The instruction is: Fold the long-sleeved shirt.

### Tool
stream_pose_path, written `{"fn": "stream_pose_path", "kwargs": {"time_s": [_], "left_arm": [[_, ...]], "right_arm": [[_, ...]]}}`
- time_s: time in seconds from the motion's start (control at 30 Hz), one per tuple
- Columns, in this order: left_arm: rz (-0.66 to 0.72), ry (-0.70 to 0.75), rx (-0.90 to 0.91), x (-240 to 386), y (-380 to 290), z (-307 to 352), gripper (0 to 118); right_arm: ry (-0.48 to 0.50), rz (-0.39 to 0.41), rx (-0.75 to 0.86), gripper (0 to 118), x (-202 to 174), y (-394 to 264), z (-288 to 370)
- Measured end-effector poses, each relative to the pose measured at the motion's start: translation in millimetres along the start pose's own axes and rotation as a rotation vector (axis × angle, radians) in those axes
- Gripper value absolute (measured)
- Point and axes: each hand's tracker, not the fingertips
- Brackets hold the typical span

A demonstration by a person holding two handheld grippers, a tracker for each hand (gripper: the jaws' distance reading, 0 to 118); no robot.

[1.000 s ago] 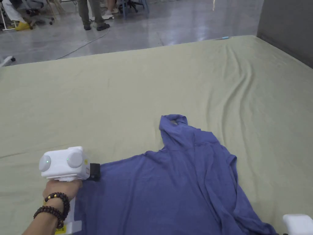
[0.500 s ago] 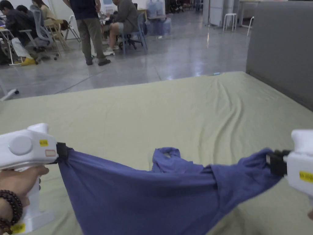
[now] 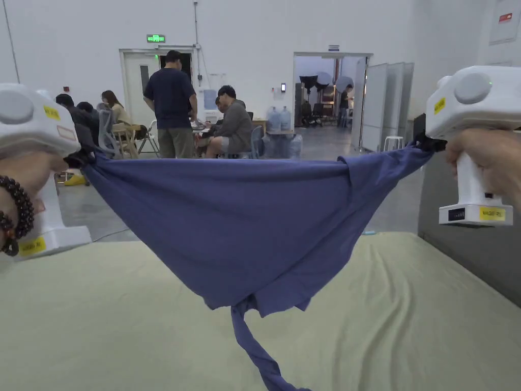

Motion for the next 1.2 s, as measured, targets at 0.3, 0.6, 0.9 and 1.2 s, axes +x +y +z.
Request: {"fn": "stream_pose_path", "kwargs": {"time_s": [0.3,0.6,0.9,1.2], "left_arm": [[-0.073,-0.006,0.022,31,-2,7,0],[-0.076,0.038,-0.267,-22,-167,-54,0],[-0.03,0.06,-0.347,-63,-244,-12,0],[-0.174,0.09,-0.547,-98,-382,100,0]], "right_arm": [[0.044,-0.043,-0.008,3,6,-40,-30],[0.093,-0.078,-0.247,3,6,-221,-94],[0.112,-0.038,-0.293,3,26,-311,-62],[0.117,0.138,-0.421,3,52,-441,34]]}}
